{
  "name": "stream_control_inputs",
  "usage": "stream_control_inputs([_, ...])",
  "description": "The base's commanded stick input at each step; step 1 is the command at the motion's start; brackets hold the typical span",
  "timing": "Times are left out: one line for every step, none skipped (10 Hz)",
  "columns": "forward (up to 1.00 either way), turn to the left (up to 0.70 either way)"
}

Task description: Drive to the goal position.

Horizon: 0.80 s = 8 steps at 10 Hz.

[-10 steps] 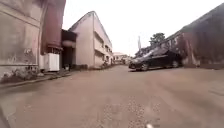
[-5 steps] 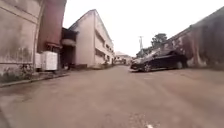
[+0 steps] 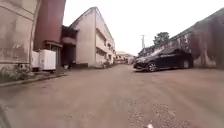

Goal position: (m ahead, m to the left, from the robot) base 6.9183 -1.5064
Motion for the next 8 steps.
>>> stream_control_inputs([1.0, 0.0])
stream_control_inputs([1.0, 0.0])
stream_control_inputs([1.0, 0.0])
stream_control_inputs([1.0, 0.0])
stream_control_inputs([1.0, 0.0])
stream_control_inputs([1.0, 0.1])
stream_control_inputs([1.0, 0.22])
stream_control_inputs([1.0, 0.31])
